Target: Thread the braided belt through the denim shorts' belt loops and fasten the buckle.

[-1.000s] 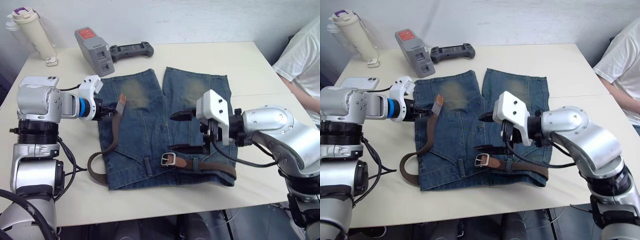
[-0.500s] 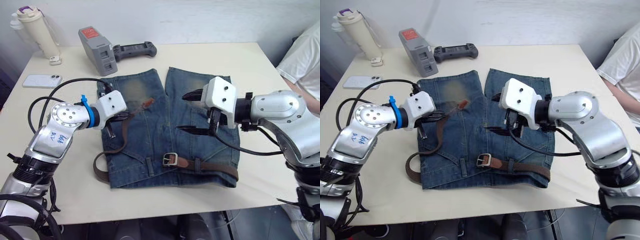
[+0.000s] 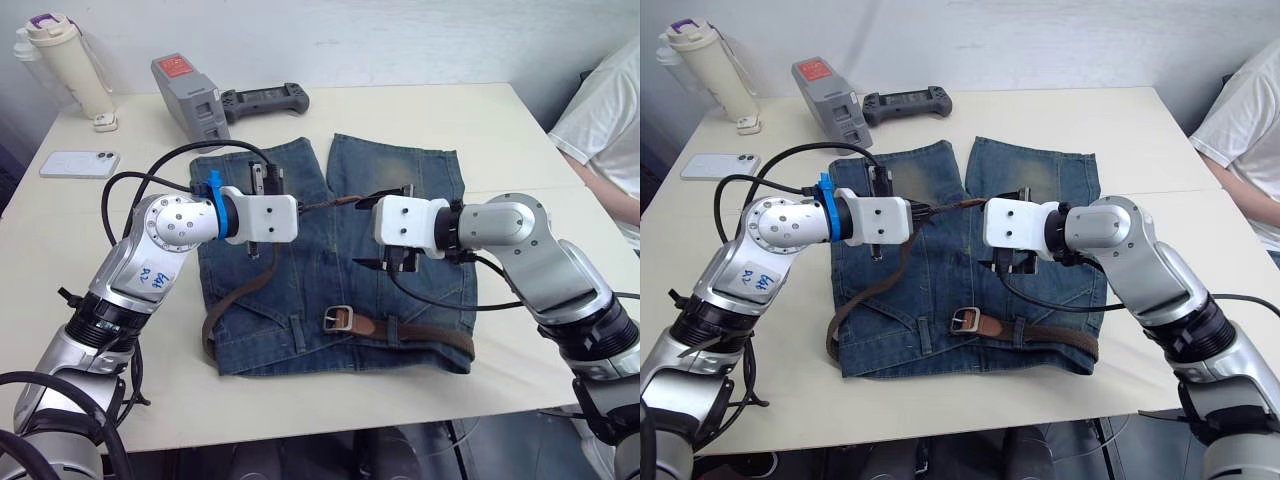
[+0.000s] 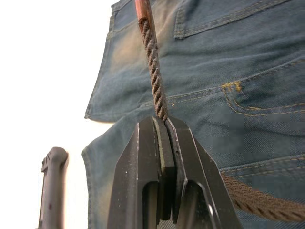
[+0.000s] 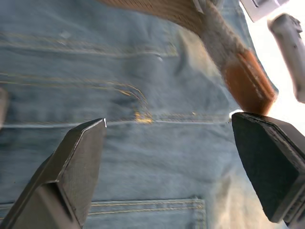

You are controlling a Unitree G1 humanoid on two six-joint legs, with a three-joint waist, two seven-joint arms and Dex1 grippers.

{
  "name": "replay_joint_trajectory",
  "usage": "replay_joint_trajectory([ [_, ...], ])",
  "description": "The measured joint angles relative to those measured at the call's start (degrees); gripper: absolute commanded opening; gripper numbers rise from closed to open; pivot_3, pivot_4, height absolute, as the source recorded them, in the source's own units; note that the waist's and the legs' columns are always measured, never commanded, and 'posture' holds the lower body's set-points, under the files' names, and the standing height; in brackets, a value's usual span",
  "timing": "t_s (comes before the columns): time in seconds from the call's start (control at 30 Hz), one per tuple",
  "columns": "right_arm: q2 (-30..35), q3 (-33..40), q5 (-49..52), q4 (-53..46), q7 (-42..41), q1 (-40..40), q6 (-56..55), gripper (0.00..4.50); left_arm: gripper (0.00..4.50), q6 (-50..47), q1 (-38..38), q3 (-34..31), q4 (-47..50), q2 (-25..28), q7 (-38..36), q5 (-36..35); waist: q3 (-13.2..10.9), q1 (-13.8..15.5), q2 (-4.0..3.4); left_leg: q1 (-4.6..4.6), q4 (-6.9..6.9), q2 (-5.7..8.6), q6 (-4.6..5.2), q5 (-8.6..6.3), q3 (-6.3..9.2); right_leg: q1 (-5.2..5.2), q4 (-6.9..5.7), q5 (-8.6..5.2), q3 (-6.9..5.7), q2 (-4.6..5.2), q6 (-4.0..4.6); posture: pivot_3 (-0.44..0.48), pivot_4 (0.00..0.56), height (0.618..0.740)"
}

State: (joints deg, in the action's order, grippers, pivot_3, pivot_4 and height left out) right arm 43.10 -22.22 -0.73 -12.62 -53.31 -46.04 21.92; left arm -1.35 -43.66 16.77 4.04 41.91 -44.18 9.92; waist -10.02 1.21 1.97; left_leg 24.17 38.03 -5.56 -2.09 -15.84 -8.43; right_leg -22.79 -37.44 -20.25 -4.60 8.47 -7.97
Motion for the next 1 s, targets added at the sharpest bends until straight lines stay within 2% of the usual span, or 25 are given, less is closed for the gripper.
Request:
replay_joint_trajectory([
  [0.13, -1.8, 0.4, -1.4, 1.6, 0.4, -1.9, -1.1, 4.50, 0.02, 2.0, 0.8, 0.2, 0.0, -0.4, -1.0, 2.0, 0.0, -0.1, -0.03, 0.00, 0.00, 0.00, 0.00, 0.00, 0.00, 0.00, -0.02, 0.00, 0.00, 0.00, 0.00, 0.000, 0.150, 0.740],
  [0.3, -1.7, 4.6, 0.7, -0.8, -2.3, -4.7, -0.4, 4.50, 0.02, 2.6, 2.0, 0.2, -0.3, -0.6, -1.6, 4.1, 0.0, 0.0, -0.06, 0.00, -0.01, -0.01, 0.00, 0.00, 0.00, 0.00, 0.00, 0.00, -0.01, 0.00, 0.00, 0.000, 0.150, 0.740],
  [0.5, 0.3, 5.1, 0.4, -1.4, -4.2, -4.7, 0.7, 4.50, 0.02, 3.2, 2.0, -0.1, -2.6, -1.1, -1.6, 5.4, 0.0, 0.0, -0.07, 0.00, 0.02, -0.01, 0.00, 0.00, 0.00, 0.00, -0.03, 0.00, -0.01, 0.00, 0.00, 0.000, 0.150, 0.740],
  [0.77, -1.9, 3.9, -1.6, 1.5, -3.7, -2.7, -0.4, 4.50, 0.02, 2.5, 1.9, -0.1, -1.3, -3.0, -3.1, 5.3, 0.0, -0.1, -0.08, -0.01, 0.01, -0.01, 0.00, 0.00, -0.01, 0.00, -0.04, 0.00, -0.02, 0.00, 0.00, 0.000, 0.150, 0.740],
  [0.8, -2.0, 3.9, -1.8, 1.7, -3.7, -2.8, -0.5, 4.08, 0.00, 2.2, 2.0, -0.1, -1.0, -3.1, -3.3, 5.3, -0.1, -0.1, -0.08, -0.01, 0.01, -0.01, 0.00, 0.00, -0.01, 0.00, -0.03, 0.00, -0.02, 0.00, 0.00, 0.000, 0.150, 0.740],
  [0.83, -2.0, 3.9, -2.3, 1.7, -3.7, -2.8, -0.5, 3.94, 0.00, 1.6, 2.0, -0.1, -0.2, -3.3, -3.6, 5.2, 0.0, -0.1, -0.08, -0.01, 0.01, -0.01, 0.00, 0.00, -0.01, 0.00, -0.03, 0.00, -0.02, -0.01, 0.00, 0.000, 0.150, 0.740],
  [0.87, -2.1, 3.9, -2.7, 1.9, -3.7, -2.9, -0.6, 3.61, 0.00, 1.3, 2.0, -0.1, 0.2, -3.6, -3.8, 5.0, 0.0, -0.1, -0.08, -0.01, 0.01, -0.01, 0.00, 0.00, -0.01, 0.00, -0.03, 0.00, -0.02, 0.00, 0.00, 0.000, 0.150, 0.740],
  [0.93, -2.7, 3.8, -3.0, 2.1, -3.7, -3.0, -0.6, 2.73, 0.00, 0.9, 2.0, -0.1, 0.6, -3.9, -4.1, 5.0, -0.1, -0.1, -0.08, -0.01, 0.01, -0.01, 0.00, 0.00, -0.01, 0.00, -0.04, 0.00, -0.02, 0.00, 0.00, 0.000, 0.150, 0.740],
  [1.0, -3.2, 3.6, -3.6, 2.3, -3.7, -3.0, -0.6, 1.67, 0.00, 0.7, 2.0, -0.1, 0.7, -3.9, -4.1, 5.0, 0.0, -0.1, -0.08, -0.02, 0.02, -0.01, 0.00, 0.00, -0.01, 0.00, -0.05, 0.00, -0.02, 0.00, 0.00, 0.000, 0.150, 0.740],
])
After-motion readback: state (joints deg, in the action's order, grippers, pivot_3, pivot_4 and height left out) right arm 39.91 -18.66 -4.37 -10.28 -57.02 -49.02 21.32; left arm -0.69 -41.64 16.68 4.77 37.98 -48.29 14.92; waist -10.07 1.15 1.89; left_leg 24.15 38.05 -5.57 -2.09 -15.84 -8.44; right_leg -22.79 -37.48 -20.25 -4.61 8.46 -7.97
